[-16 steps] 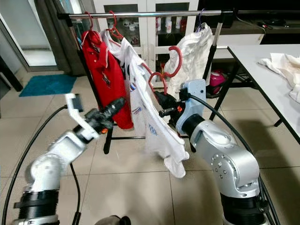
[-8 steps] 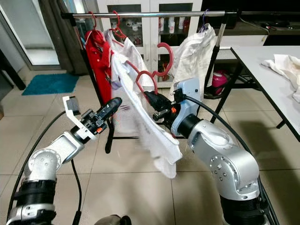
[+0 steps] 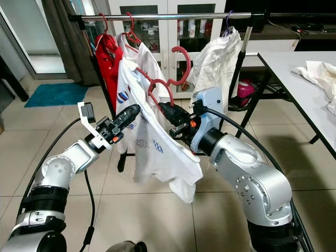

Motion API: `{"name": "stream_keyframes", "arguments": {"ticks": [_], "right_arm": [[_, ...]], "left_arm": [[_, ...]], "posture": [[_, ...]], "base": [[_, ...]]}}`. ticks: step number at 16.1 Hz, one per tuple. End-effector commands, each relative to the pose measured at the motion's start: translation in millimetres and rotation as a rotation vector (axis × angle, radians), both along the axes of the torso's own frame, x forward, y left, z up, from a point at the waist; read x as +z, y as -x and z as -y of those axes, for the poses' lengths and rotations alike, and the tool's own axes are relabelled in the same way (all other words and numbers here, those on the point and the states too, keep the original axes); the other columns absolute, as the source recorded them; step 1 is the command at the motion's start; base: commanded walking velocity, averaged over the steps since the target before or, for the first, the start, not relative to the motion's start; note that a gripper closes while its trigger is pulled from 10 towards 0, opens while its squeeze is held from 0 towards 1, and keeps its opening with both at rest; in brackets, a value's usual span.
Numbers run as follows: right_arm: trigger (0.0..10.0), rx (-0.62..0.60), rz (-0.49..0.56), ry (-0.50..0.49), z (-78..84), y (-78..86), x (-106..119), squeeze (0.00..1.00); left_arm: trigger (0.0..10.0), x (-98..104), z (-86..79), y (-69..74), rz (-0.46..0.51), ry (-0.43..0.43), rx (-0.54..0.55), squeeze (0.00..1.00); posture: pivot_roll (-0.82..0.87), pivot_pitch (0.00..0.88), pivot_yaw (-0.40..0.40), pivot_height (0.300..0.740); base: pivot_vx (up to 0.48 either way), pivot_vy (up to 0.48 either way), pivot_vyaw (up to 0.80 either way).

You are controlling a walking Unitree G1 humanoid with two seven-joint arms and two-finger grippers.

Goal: Hang hanger

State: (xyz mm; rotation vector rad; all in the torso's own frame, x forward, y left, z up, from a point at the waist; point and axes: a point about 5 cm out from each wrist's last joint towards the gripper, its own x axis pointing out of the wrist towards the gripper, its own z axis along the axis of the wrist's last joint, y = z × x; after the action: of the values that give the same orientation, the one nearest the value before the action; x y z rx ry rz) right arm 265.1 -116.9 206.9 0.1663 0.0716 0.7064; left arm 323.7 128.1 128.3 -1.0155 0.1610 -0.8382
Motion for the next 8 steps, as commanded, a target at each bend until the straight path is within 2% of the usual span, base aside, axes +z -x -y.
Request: {"name": "stream_keyframes", "arguments": {"ticks": [1, 8], "right_arm": [[10.0, 0.022, 0.032, -0.007, -2.6, 3.7, 7.2, 0.0], [10.0, 0.013, 0.024, -0.004, -1.5, 3.1, 6.1, 0.0]], "left_arm": [[0.0, 4.6, -1.0, -3.3, 0.026, -0.021, -0.002, 0.0], [0.0, -2.9, 2.2, -0.3, 0.027, -0.04, -0.007, 0.0]], "posture": [[-0.12, 0.0, 0.103, 0.74], [-0.12, 0.0, 0.102, 0.74]], "base": [[0.0, 0.0, 0.0], [0.0, 0.0, 0.0]]}}
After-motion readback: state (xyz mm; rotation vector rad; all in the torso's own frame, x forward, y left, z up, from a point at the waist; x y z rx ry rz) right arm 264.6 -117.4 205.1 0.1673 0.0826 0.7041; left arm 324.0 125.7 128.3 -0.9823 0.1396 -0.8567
